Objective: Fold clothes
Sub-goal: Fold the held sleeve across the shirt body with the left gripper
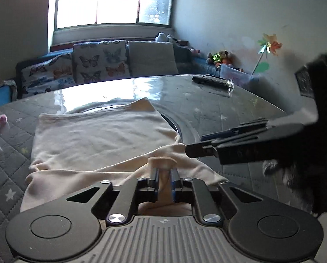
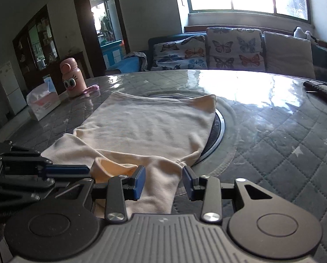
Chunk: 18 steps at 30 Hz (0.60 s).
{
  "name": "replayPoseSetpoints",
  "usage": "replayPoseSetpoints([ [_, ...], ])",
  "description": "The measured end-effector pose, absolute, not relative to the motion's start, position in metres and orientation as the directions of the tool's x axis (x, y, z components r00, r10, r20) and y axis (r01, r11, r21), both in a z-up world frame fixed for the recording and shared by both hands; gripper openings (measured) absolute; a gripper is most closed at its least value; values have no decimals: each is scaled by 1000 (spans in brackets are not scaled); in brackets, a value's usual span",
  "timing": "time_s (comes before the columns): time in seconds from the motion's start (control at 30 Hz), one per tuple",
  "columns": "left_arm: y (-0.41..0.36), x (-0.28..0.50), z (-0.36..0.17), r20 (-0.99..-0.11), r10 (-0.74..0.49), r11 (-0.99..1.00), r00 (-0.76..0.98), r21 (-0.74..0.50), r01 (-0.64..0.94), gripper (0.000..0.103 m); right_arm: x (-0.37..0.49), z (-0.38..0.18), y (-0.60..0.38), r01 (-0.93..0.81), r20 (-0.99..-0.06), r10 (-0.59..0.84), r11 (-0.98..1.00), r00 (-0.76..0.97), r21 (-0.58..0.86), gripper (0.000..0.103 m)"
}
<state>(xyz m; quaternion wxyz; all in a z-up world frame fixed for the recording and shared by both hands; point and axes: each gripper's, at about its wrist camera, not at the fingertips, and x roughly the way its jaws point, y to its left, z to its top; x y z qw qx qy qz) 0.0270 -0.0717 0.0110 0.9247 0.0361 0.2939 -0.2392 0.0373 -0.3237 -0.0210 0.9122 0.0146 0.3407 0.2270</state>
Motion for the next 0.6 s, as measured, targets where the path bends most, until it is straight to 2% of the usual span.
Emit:
replayPoseSetpoints([
  [0.07, -61, 24, 18, -541, -413, 888, 733, -58, 457, 32, 37, -21, -321, -412, -613, 438, 890, 658, 194, 37],
  [0.17, -33, 16, 27, -520, -360, 915, 774, -34, 402, 37, 35, -21, -313, -436, -616, 465, 875, 636, 210, 37],
  [0.5, 49, -9, 8, -562, -154, 976, 813, 42, 213, 42, 34, -37, -284, -465, -670, 485, 855, 562, 229, 37],
  [0.6, 58, -10, -4, -583, -125, 981, 803, 49, 188, 42, 30, -36, -280, -472, -675, 483, 853, 557, 222, 30],
])
